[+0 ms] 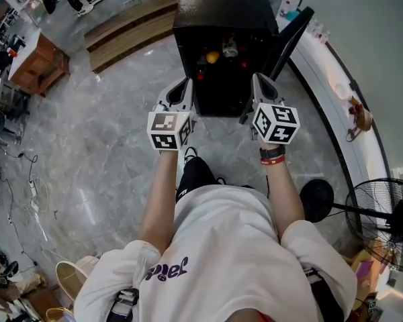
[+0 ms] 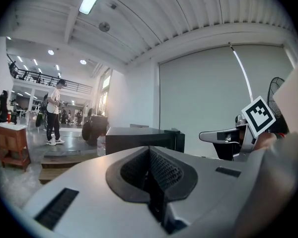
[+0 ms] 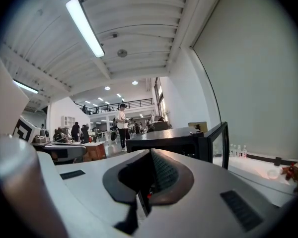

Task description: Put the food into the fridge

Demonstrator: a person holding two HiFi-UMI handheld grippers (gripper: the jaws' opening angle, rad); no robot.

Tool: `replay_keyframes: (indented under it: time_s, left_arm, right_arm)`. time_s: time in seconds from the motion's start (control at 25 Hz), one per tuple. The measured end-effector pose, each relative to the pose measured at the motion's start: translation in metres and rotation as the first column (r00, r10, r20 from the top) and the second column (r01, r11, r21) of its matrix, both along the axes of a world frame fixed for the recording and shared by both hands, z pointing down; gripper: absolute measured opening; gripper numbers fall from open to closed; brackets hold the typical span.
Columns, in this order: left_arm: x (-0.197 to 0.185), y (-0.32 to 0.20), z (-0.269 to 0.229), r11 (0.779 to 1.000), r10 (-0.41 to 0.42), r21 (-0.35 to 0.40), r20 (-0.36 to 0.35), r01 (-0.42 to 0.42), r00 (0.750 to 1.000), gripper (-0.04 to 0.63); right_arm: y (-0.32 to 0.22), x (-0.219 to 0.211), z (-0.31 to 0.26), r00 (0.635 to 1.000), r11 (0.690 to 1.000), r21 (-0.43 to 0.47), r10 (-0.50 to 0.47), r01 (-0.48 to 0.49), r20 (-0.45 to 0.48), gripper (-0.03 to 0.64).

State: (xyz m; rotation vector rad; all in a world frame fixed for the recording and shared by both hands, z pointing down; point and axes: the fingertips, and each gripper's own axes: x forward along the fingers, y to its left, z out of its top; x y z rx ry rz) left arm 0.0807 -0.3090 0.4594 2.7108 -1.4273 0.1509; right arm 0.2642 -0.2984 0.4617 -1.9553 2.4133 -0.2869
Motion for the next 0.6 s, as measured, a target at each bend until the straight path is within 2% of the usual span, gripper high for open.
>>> replay_keyframes:
  time_s: [0.36, 0.6]
  left_arm:
    - [0.01, 0.001, 0.012, 1.0, 0.017, -0.022, 0.008, -0.017, 1.0, 0.018]
    - [0.002, 0.002, 0.016, 0.999, -0.003, -0.038, 0.022, 0.004, 1.0, 0.018]
  right_arm:
    - [0.006, 0.007, 0.007, 0.999, 1.0, -0.012, -0.002, 0.002, -0.035, 0.012]
    - [0.009, -0.005, 0.01, 0.991, 0.996, -0.027, -0.084, 0.081, -0.106, 0.012]
